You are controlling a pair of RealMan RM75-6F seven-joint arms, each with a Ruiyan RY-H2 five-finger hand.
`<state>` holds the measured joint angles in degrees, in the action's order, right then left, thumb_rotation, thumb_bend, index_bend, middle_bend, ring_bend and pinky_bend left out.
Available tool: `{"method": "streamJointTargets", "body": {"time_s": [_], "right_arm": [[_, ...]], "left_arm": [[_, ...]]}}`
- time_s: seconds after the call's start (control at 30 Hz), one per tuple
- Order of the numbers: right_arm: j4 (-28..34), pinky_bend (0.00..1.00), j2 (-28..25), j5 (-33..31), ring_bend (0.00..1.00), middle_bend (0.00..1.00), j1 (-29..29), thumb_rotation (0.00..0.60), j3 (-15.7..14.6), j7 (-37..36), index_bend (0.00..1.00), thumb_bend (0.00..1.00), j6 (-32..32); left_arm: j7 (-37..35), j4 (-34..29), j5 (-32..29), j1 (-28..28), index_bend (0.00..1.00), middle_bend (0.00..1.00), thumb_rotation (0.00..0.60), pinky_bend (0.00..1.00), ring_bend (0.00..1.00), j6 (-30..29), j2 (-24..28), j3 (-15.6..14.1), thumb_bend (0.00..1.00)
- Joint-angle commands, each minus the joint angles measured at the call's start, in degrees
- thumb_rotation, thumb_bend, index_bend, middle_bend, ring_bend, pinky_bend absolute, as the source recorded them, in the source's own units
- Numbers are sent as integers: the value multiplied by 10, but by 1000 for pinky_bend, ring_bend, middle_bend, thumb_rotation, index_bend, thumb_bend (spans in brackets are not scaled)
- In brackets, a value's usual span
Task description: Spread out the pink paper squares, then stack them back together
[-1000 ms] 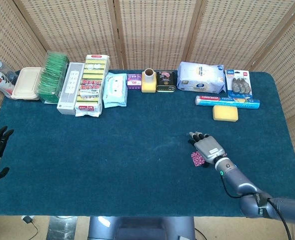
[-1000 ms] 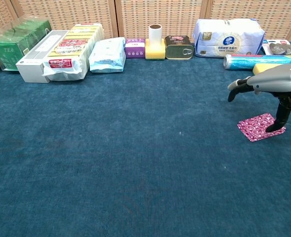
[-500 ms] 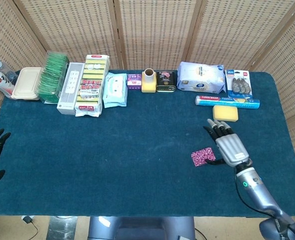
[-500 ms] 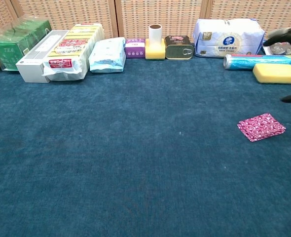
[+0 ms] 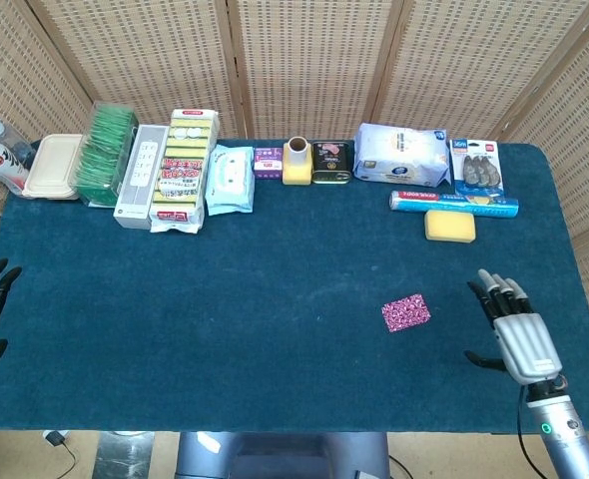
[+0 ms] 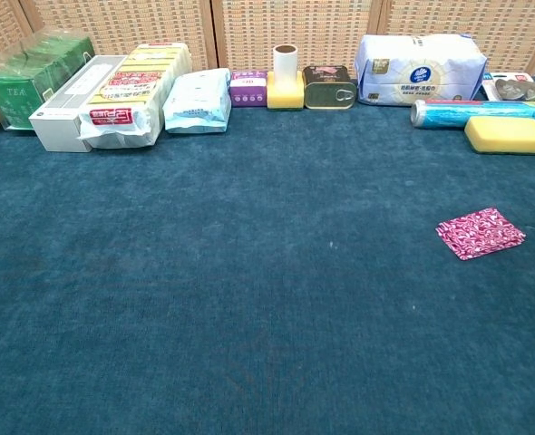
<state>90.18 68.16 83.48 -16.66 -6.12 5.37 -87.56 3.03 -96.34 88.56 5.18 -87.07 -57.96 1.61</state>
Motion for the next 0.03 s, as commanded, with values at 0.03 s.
{"method": "streamJointTargets", "body": {"time_s": [0.03], "right_arm": [[-31,0,13,3,0,0,27,544,25,-5,86,0,-38]], "left_arm": [[2,-2,-1,0,0,0,600,78,0,2,0,0,94]]}}
